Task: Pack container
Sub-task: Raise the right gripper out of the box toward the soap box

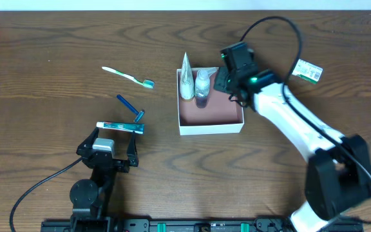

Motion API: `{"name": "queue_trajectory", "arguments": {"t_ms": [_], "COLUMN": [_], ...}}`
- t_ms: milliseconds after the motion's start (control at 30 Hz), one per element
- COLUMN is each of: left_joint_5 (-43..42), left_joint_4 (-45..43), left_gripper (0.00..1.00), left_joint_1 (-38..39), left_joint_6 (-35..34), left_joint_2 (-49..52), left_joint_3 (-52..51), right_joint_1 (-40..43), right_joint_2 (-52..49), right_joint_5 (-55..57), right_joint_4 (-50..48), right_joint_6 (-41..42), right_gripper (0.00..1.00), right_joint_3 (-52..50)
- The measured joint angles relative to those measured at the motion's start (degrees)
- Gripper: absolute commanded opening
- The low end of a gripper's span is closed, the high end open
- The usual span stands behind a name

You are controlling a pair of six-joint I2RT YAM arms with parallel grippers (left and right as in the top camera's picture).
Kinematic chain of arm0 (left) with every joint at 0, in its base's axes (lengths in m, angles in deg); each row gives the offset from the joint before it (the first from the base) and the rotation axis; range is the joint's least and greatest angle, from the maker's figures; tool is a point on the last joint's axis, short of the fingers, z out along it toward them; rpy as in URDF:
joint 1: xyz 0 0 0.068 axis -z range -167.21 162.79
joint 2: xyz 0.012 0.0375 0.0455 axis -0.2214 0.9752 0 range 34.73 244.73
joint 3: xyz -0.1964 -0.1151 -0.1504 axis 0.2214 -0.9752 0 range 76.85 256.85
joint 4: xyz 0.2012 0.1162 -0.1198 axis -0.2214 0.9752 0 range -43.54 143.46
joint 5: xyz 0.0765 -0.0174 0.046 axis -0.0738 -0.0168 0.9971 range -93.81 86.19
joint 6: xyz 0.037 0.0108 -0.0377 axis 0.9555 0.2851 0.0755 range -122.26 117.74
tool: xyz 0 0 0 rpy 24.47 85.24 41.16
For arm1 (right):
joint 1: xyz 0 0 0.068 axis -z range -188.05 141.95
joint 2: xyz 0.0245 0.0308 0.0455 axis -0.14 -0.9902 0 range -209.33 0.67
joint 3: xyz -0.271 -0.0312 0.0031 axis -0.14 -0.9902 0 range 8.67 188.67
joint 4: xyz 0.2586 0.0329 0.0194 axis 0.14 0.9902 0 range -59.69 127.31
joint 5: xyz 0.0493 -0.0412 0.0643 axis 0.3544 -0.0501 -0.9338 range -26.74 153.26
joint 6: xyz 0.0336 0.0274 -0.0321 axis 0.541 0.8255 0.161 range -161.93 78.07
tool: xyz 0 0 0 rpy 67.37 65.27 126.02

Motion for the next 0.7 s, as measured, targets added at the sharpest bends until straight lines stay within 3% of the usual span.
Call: {"name": "queue_trajectory", "arguments": {"t_ms": [133, 300, 367, 533, 700], "left_joint_5": [0.0, 0.0, 0.0, 0.0, 0.0], "left_joint_4": [0.0, 0.0, 0.0, 0.0, 0.0], "left_gripper": [0.98, 0.98, 0.98, 0.98, 0.98], "left_joint_1": [0.0, 0.0, 0.0, 0.0, 0.0], "left_joint_6": [0.0, 0.0, 0.0, 0.0, 0.0], "left_joint_2": [0.0, 0.0, 0.0, 0.0, 0.0], "left_joint_3": [0.0, 0.0, 0.0, 0.0, 0.0], "right_joint_1": [2.3, 7.4, 11.0, 21.1, 27.1], "right_joint_2": [7.7, 16.2, 17.9, 17.0, 13.6], "right_joint_5": [-0.2, 0.4, 0.9, 1.9, 2.3], "right_joint_4": [1.2, 5.7, 8.5, 14.6, 13.3], "right_joint_6": [-2.8, -5.0, -5.5, -5.2, -3.9], "right_gripper": [0.38, 0.75, 0.84, 0.9, 0.95], "right_joint_3": [0.0, 0.3, 0.5, 0.5, 0.5]}}
